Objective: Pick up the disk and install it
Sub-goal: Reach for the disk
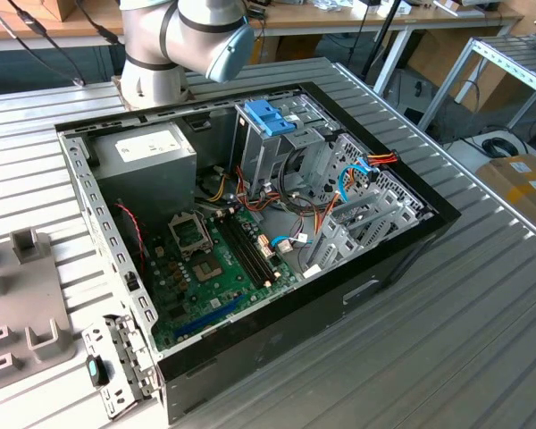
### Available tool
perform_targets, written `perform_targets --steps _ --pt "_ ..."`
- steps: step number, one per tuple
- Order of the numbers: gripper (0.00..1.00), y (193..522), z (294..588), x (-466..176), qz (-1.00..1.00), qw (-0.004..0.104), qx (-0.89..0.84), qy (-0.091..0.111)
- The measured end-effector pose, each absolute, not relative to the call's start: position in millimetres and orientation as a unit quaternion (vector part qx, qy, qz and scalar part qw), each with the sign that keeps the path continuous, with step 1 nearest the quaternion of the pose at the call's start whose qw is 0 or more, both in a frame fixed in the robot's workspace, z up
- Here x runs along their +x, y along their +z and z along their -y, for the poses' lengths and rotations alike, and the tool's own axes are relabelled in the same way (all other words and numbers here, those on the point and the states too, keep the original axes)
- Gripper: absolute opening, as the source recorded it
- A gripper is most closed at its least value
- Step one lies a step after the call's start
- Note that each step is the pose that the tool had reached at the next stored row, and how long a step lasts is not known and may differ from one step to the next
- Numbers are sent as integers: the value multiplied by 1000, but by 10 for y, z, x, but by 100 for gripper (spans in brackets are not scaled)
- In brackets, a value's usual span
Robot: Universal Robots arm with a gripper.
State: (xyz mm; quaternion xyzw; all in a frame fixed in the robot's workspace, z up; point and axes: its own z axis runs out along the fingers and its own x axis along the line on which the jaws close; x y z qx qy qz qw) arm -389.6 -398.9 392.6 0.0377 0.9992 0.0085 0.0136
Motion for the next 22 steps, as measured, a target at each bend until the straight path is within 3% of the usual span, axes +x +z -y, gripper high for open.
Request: perform_targets --steps 22 --pt "11 3922 3989 -4006 -999 14 38 8"
